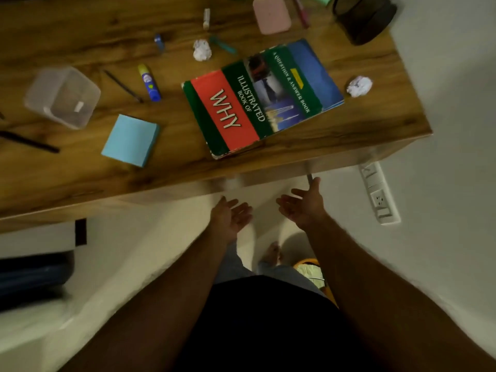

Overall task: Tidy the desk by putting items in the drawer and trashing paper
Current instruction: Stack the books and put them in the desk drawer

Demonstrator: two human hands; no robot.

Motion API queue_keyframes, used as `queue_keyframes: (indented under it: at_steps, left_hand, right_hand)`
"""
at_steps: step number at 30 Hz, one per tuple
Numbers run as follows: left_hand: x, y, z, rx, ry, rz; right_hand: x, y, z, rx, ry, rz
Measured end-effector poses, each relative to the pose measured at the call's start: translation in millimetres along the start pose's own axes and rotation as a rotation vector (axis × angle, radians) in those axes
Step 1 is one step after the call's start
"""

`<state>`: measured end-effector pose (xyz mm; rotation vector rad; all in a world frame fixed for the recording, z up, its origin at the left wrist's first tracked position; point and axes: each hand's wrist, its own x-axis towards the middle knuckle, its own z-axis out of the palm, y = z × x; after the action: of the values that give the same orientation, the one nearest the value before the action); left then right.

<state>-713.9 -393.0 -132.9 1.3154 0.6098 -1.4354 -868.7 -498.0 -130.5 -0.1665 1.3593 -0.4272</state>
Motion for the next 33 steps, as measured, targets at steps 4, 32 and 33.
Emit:
queue_keyframes:
  at_steps: [4, 32, 33]
  left_hand:
    - [19, 4, -21, -0.21, 0.054, 0.043]
    - [37, 9, -28, -0.703, -0.013, 0.204]
    - [33, 3, -32, -0.624, 0.021, 0.202]
  right_hand:
    - [26, -7, 6, 0.139, 0.001, 0.027]
    - [48, -8, -15, 0.188, -0.131, 0.015]
    - [44, -5, -20, 0.173, -0.11, 0.009]
